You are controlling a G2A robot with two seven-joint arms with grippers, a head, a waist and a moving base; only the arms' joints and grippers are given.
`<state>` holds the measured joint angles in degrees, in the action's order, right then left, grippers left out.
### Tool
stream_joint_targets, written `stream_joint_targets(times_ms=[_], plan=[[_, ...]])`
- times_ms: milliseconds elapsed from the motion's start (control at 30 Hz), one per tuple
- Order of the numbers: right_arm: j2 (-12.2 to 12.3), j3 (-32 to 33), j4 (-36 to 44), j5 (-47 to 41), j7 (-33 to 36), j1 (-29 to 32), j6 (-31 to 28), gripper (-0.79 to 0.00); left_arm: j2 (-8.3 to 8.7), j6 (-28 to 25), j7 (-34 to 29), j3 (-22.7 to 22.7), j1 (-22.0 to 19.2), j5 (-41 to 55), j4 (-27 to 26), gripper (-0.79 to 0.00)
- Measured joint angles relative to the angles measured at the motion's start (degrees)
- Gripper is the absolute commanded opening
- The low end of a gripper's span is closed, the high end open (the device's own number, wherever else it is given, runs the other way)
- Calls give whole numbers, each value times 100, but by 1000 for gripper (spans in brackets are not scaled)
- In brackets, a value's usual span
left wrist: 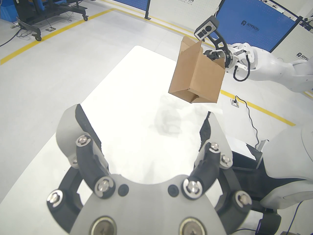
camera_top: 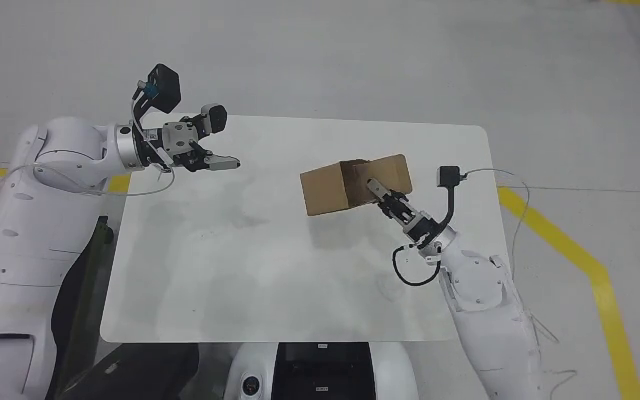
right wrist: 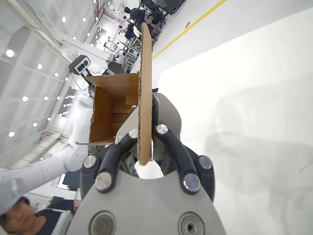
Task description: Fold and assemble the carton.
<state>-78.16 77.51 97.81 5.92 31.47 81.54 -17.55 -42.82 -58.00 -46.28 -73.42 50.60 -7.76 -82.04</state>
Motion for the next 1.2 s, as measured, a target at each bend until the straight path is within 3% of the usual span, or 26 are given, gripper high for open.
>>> stream_joint_targets(times_ms=[367, 667, 1200], plan=[[41, 87, -11, -1284, 313, 79, 724, -785, 0, 0, 0, 0, 0, 0, 0, 0], [18, -50, -464, -2413, 526, -174, 885, -785, 0, 0, 0, 0, 0, 0, 0, 0], [17, -46, -473, -2434, 519, -176, 881, -785, 0, 0, 0, 0, 0, 0, 0, 0]])
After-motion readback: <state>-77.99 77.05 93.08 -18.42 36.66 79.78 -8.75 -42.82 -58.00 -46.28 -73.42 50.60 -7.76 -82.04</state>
